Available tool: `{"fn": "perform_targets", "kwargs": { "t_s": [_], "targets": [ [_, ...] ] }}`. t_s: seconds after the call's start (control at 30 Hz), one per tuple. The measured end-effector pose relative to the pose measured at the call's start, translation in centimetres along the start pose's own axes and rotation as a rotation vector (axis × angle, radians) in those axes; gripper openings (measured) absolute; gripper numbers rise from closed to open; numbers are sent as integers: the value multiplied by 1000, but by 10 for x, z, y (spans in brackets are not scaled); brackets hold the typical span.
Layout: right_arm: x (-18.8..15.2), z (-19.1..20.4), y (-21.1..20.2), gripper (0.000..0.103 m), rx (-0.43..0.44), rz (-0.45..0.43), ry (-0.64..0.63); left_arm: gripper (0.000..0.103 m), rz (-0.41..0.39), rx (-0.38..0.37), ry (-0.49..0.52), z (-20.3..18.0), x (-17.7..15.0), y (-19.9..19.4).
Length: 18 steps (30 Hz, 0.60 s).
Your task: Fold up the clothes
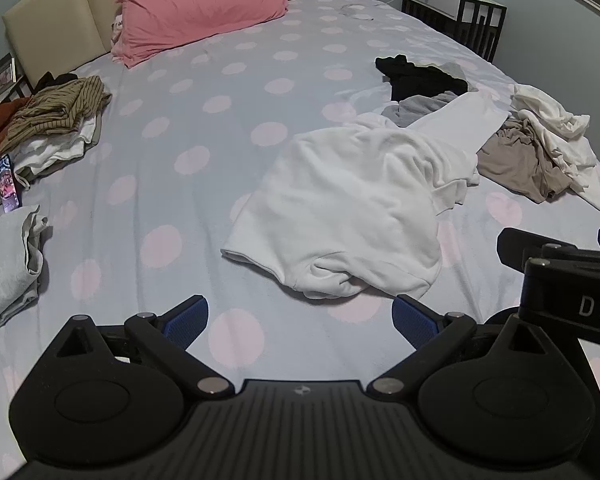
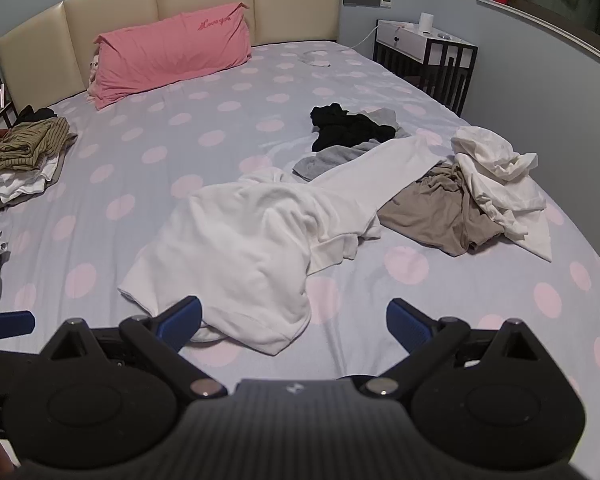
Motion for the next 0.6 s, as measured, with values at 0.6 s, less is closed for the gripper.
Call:
{"fn": "perform_targets", "kwargs": {
  "t_s": [0.6],
  "targets": [
    [0,4,2,100,-1,0,-2,100,10,5,3,3,-2,3]
  ]
}}
Point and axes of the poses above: each gripper's, at about its wrist camera, not at the fingertips, and y roughly the way its jaws point, z to its left, x to its top, the point moved 1 cm from there along y, roughly the way its jaws point, and after that the axes turned 6 degrees about x, right-handed, at the moved point
